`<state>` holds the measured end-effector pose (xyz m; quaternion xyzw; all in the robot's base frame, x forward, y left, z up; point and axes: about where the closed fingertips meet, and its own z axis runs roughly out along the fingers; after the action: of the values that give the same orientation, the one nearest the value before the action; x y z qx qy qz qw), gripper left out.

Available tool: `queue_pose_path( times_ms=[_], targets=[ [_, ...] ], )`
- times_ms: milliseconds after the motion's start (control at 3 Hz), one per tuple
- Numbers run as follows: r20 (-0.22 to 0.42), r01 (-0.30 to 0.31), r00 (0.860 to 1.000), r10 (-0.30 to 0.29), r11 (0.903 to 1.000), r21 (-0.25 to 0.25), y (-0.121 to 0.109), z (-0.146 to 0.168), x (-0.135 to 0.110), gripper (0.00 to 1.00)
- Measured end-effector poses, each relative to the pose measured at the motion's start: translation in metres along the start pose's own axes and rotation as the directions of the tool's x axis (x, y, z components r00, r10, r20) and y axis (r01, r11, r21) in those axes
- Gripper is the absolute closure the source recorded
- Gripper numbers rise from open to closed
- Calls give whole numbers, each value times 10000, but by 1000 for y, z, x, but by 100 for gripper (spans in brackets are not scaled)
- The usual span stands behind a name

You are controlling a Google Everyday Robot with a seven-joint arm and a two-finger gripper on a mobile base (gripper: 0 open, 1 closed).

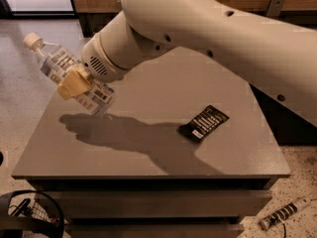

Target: Place blue plastic bottle upright

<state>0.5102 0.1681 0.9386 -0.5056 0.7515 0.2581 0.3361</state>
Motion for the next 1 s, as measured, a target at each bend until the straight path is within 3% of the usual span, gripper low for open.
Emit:
queue_pose_path(
  times_ms=[333,667,1000],
  targets=[
    [1274,606,9903,-556,9975,-351,20,9,-6,100],
    [2410,1181,9651,-1027,9917,-505,31,19,-9,100],
    [2667,2100,9445,-1917,9768,-416,42,20,-15,100]
  ],
)
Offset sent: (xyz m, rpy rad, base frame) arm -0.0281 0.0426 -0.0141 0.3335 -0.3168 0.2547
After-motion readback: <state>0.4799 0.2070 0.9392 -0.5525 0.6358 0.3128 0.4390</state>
